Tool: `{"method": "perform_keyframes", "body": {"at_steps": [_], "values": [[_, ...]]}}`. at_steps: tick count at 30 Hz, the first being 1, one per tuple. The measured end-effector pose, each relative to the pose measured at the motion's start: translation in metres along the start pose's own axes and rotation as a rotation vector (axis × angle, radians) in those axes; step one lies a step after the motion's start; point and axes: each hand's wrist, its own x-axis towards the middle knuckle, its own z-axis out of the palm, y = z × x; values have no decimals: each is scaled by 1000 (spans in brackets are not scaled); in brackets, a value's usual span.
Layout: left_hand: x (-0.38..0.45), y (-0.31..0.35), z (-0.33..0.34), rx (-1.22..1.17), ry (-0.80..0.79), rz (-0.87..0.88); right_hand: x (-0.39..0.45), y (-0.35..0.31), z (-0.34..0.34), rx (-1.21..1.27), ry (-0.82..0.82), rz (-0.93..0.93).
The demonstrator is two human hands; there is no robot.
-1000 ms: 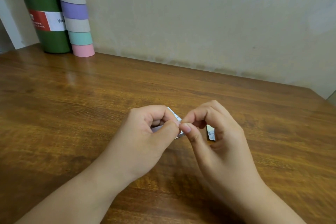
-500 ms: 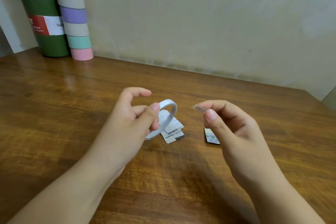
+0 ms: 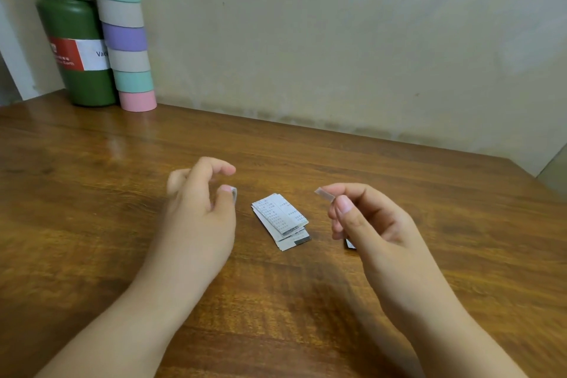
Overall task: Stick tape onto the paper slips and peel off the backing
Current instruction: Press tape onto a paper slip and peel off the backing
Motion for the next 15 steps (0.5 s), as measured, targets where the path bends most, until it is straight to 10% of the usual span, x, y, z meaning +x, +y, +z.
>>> {"method": "perform_keyframes", "body": {"at_steps": [15], "values": [[-9,18,-5,-850,-759,-286,2,8,-1,414,-305,50]]}}
